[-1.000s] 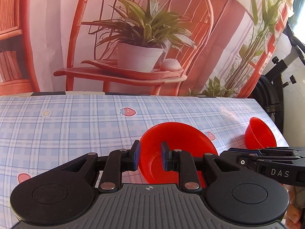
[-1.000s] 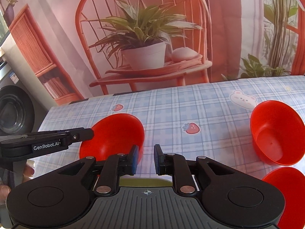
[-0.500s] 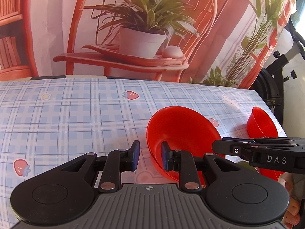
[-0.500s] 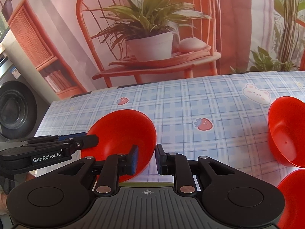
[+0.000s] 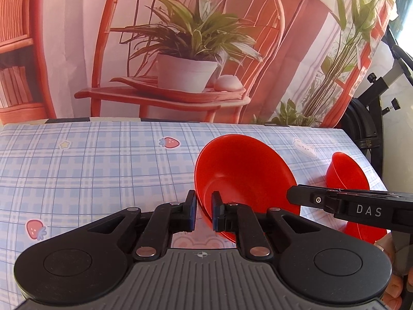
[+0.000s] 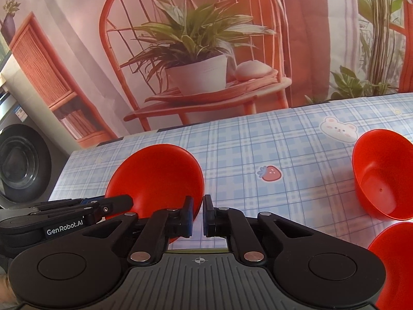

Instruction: Organize plates and bowls

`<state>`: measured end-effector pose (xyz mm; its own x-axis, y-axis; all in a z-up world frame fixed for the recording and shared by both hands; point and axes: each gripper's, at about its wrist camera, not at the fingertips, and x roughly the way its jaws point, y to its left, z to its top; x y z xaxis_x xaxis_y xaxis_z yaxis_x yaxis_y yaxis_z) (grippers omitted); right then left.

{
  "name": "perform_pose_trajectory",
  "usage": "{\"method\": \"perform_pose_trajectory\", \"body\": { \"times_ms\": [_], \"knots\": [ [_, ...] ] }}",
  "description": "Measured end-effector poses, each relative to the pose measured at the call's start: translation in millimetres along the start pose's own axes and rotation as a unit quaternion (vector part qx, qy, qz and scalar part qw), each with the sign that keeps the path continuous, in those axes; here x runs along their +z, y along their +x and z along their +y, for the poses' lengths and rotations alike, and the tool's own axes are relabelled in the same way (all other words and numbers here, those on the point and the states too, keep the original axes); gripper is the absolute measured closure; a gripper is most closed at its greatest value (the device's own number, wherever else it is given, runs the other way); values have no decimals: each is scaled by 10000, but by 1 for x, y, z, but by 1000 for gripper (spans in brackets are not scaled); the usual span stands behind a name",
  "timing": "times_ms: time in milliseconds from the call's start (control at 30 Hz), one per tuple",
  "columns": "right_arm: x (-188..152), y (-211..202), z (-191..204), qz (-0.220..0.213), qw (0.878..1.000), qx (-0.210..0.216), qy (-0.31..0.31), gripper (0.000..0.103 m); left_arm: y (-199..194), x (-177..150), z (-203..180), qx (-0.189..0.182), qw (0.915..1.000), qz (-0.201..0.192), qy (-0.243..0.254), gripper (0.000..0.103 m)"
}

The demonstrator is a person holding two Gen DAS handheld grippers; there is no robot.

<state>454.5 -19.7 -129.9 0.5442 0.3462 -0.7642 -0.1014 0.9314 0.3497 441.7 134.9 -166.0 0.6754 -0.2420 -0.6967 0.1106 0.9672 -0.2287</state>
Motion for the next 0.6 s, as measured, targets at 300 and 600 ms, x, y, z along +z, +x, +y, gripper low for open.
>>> {"method": "perform_pose_trajectory", "body": {
  "times_ms": [300, 600],
  "knots": [
    [2, -55, -13, -552, 9981, 157, 239, 97, -35, 14, -43, -24, 9989, -262, 400, 90],
    [-13, -115, -51, -1032, 9936, 97, 455, 97, -49, 7, -104, -237, 9966, -250, 742, 90]
  ]
}}
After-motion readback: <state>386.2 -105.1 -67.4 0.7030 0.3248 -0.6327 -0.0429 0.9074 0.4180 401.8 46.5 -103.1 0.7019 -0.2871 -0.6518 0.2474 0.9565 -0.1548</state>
